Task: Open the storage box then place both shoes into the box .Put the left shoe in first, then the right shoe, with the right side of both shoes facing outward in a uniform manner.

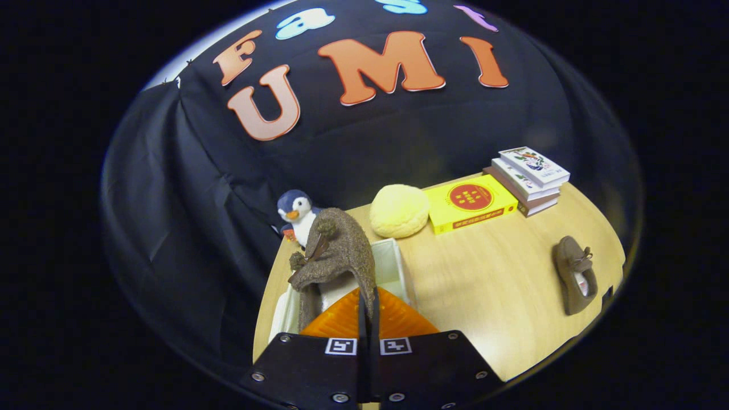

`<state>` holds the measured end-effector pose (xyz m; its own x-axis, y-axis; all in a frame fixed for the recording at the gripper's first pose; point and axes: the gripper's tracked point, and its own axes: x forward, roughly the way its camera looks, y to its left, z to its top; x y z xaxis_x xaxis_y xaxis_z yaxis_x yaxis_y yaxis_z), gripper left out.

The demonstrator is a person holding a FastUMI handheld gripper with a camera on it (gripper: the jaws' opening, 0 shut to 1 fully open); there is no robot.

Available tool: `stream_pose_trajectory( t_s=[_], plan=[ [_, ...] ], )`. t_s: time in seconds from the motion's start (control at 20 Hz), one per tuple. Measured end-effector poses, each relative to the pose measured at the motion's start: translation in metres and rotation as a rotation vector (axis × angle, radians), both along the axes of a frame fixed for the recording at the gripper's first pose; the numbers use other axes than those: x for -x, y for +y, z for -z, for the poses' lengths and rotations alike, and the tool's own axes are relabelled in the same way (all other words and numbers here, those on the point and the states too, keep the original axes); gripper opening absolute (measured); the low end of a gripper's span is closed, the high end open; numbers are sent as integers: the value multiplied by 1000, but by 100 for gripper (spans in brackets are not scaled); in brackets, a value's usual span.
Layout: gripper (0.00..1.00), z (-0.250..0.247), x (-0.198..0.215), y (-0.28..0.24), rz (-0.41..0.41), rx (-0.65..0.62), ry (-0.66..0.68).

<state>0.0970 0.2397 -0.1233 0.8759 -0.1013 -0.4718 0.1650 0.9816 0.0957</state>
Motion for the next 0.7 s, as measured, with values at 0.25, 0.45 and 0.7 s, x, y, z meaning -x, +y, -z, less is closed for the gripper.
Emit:
stream_pose_trajectory(
  t_s=[0.25, 0.45, 0.7],
  plan=[
    [1, 54, -12, 25, 14, -29, 95],
    [1, 83, -14, 40, 6, -35, 152],
    [2, 105, -16, 46, 5, -30, 195]
  ],
)
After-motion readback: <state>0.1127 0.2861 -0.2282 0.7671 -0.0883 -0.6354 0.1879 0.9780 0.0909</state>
